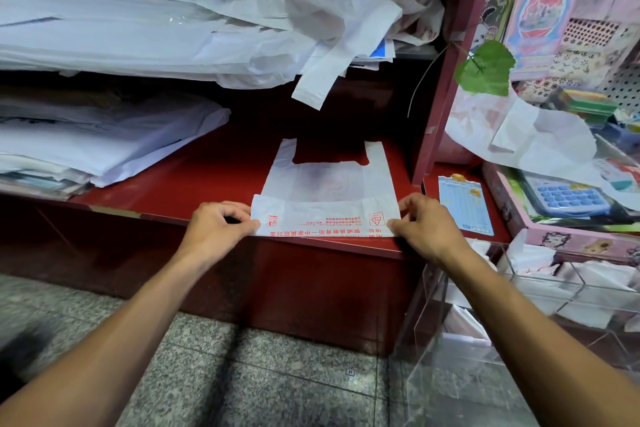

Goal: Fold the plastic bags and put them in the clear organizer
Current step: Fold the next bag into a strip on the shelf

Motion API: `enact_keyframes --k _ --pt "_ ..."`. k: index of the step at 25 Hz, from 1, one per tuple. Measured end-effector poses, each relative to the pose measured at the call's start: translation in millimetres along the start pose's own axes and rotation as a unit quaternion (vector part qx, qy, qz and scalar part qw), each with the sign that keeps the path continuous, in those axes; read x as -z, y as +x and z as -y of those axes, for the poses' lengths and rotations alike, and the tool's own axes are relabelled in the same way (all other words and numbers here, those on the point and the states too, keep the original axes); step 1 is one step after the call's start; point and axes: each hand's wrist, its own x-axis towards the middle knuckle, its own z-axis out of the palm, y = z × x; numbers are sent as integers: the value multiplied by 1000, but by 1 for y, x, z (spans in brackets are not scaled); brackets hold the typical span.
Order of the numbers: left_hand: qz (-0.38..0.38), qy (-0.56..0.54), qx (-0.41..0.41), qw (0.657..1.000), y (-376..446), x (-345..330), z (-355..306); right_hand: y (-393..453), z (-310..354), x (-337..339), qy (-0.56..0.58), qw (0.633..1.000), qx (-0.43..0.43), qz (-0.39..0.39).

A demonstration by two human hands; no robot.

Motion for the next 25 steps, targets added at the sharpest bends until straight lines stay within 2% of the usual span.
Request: enact_keyframes --k 5,8,10,12,14,16,18,20,23,25 --pt "-34 57 -13 998 3 -5 2 -1 0 -2 -12 1000 -8 10" --pt "-35 92 -63 993 2 -8 2 -3 0 -2 -15 1000 -4 -17" --pt "-30 160 -136 977 0 -6 1 -9 2 -4 -73 994 46 -65" --pt "3 221 -229 948 0 -5 2 -14 3 -8 -204 963 158 -76" --pt "87 255 -238 933 -2 -4 4 -17 4 -12 -280 932 229 -24" --pt "142 278 -192 930 -4 -3 8 -19 5 -11 -303 927 220 29" --pt "146 295 -172 929 -3 0 13 -19 4 -10 -328 922 202 45" --pt "136 286 -185 930 -2 3 18 -20 2 -8 -335 920 193 61" --pt "88 226 -208 948 1 0 20 -21 3 0 -326 920 183 115" --pt "70 172 -210 960 1 1 21 -20 2 4 -326 918 188 123"
